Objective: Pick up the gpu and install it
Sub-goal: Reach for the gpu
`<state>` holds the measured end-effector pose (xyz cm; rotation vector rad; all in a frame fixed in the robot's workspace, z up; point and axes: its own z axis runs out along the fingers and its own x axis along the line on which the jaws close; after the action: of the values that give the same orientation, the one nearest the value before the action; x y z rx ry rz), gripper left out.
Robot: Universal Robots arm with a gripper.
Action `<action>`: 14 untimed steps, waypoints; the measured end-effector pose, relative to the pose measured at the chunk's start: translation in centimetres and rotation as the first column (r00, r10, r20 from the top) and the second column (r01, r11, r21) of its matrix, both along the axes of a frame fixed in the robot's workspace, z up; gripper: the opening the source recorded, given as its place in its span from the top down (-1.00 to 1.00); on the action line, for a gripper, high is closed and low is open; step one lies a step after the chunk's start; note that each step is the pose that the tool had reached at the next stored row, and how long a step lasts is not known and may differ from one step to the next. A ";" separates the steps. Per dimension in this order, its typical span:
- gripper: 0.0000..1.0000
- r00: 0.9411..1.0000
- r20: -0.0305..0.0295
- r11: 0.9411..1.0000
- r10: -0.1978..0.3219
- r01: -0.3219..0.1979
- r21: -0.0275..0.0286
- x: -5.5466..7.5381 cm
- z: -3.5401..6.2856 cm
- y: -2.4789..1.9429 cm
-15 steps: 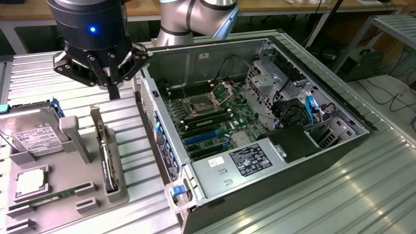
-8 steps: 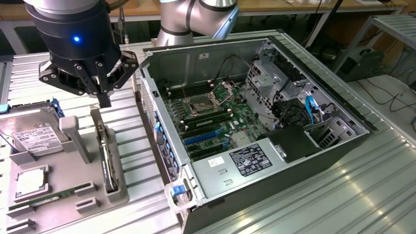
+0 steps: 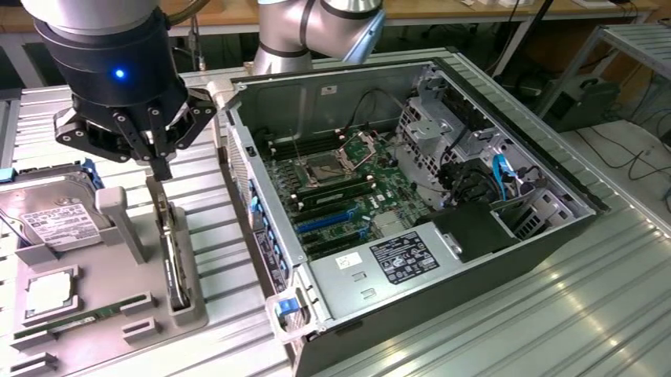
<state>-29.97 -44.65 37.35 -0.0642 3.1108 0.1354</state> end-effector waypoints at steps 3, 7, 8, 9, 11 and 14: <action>0.79 1.000 0.000 1.000 0.028 -0.028 0.002 -0.3 -0.15 -0.04; 0.79 1.000 0.000 1.000 0.029 -0.029 0.010 -1.4 -0.17 -0.57; 0.79 1.000 0.000 1.000 0.029 -0.029 0.010 -1.5 -0.17 -0.79; 0.79 1.000 0.000 1.000 0.029 -0.029 0.010 -1.5 -0.18 -1.14; 0.79 1.000 0.000 1.000 0.029 -0.029 0.010 -1.5 -0.21 -2.15; 0.79 1.000 0.000 1.000 0.029 -0.029 0.010 -1.5 -0.21 -2.19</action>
<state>-31.46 -46.84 37.15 -0.1088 3.1097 0.1520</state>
